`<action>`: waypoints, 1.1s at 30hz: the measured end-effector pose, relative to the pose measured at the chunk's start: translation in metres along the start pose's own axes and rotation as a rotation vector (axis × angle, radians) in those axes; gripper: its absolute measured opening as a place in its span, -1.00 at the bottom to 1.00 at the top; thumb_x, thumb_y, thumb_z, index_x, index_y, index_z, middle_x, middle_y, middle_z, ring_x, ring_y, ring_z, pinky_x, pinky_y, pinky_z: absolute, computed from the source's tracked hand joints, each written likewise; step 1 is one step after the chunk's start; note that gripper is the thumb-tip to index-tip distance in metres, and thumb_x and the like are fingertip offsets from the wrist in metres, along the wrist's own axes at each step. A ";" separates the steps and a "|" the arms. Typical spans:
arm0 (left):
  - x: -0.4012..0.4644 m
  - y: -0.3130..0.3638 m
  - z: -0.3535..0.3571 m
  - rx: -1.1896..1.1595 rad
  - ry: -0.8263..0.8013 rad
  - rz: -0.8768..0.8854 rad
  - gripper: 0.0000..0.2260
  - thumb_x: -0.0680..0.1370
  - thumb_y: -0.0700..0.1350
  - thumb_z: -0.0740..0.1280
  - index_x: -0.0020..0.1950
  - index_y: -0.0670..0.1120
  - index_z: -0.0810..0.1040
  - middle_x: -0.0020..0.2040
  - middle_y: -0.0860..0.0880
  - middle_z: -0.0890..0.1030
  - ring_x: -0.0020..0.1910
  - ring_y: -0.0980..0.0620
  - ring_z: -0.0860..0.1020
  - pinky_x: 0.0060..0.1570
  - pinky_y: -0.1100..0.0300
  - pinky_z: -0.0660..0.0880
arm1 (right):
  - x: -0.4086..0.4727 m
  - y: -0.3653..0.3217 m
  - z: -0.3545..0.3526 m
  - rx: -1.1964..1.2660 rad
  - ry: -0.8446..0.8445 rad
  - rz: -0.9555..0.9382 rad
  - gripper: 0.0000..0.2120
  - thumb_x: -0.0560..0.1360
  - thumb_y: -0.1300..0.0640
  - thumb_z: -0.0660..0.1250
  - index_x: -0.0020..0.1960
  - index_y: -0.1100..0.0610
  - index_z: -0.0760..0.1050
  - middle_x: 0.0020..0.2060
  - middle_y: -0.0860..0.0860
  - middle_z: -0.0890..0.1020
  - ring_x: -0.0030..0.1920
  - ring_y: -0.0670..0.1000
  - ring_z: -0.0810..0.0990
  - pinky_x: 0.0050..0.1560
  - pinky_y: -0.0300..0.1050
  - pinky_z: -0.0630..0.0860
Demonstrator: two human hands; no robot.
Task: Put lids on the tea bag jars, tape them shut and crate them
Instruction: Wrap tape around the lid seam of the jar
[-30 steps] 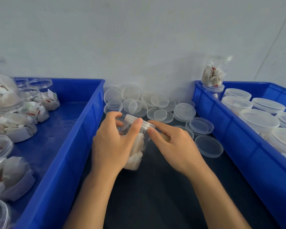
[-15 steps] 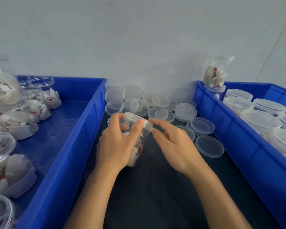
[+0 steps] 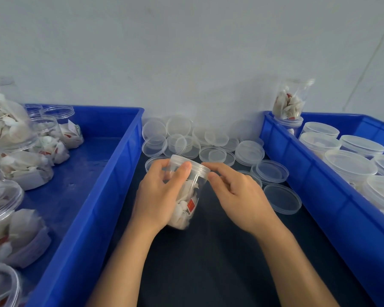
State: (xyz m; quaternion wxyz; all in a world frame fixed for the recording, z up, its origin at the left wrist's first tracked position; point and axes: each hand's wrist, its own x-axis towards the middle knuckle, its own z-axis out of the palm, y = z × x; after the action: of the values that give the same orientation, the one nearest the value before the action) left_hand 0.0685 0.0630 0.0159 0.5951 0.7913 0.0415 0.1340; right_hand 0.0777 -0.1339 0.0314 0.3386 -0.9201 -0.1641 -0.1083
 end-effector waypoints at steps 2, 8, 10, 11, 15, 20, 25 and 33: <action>0.001 0.000 0.001 -0.014 -0.012 -0.004 -0.42 0.36 0.57 0.27 0.19 0.23 0.57 0.10 0.17 0.70 0.04 0.25 0.67 0.06 0.06 0.64 | 0.000 -0.001 0.000 -0.019 0.009 -0.003 -0.67 0.71 -0.20 0.05 0.42 -0.35 0.42 -0.37 -0.19 0.55 -0.23 -0.13 0.55 -0.22 -0.17 0.30; 0.003 0.000 0.000 -0.017 -0.039 -0.011 -0.44 0.36 0.56 0.24 0.16 0.23 0.56 0.05 0.22 0.70 -0.02 0.36 0.64 -0.10 0.22 0.53 | -0.005 -0.013 0.002 -0.115 0.029 0.009 -0.66 0.71 -0.22 0.01 0.41 -0.33 0.41 -0.42 -0.22 0.50 -0.20 -0.04 0.58 -0.07 0.01 0.52; 0.004 -0.002 0.001 -0.005 -0.043 -0.014 -0.46 0.38 0.56 0.23 0.15 0.25 0.55 0.06 0.21 0.69 -0.01 0.34 0.65 -0.10 0.20 0.55 | -0.007 -0.018 0.003 -0.158 0.031 0.011 -0.63 0.70 -0.22 -0.05 0.42 -0.32 0.39 -0.37 -0.22 0.49 -0.14 0.02 0.61 -0.02 0.07 0.56; 0.003 -0.002 0.001 0.003 -0.043 -0.010 -0.48 0.38 0.57 0.22 0.15 0.27 0.53 0.05 0.21 0.69 -0.01 0.34 0.65 -0.10 0.20 0.54 | -0.008 -0.020 0.003 -0.172 0.036 0.016 -0.60 0.69 -0.23 -0.07 0.42 -0.31 0.38 -0.34 -0.21 0.51 -0.13 0.04 0.62 -0.01 0.08 0.57; 0.001 0.001 0.002 0.080 -0.056 -0.027 -0.45 0.29 0.63 0.24 0.14 0.38 0.38 0.04 0.26 0.63 0.03 0.23 0.64 -0.05 0.16 0.55 | -0.010 -0.025 0.001 -0.176 0.042 0.029 -0.55 0.66 -0.25 -0.10 0.43 -0.30 0.40 -0.25 -0.15 0.60 -0.10 0.07 0.63 -0.01 0.10 0.58; -0.011 0.012 0.006 0.565 0.198 0.159 -0.32 0.38 0.67 0.07 0.18 0.18 0.46 0.08 0.21 0.53 0.03 0.15 0.54 -0.04 0.04 0.54 | -0.012 -0.032 0.002 -0.241 0.126 0.007 -0.56 0.66 -0.22 -0.07 0.35 -0.24 0.50 -0.33 -0.15 0.54 -0.19 0.07 0.60 -0.12 0.06 0.56; -0.016 0.016 0.017 0.466 0.200 0.160 -0.46 0.46 0.58 0.10 0.11 0.17 0.34 0.00 0.19 0.52 -0.09 0.15 0.54 -0.16 0.07 0.50 | -0.013 -0.039 0.013 -0.307 0.238 -0.060 -0.71 0.72 -0.10 0.05 0.10 -0.09 0.54 -0.45 -0.12 0.42 -0.39 0.05 0.47 -0.36 0.03 0.47; -0.006 0.009 0.001 0.288 0.165 0.094 -0.35 0.41 0.61 0.04 0.13 0.15 0.50 -0.04 0.16 0.64 -0.06 0.10 0.63 -0.06 -0.03 0.59 | -0.011 -0.033 0.007 -0.124 0.050 -0.043 -0.57 0.69 -0.16 -0.01 0.52 -0.28 0.34 -0.49 -0.13 0.44 -0.34 -0.02 0.48 -0.10 0.06 0.53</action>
State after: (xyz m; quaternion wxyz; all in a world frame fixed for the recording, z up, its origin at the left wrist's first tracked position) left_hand 0.0625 0.0584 0.0235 0.4634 0.8557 0.0716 0.2188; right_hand 0.0557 -0.1080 0.0424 0.2823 -0.9327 -0.1686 -0.1484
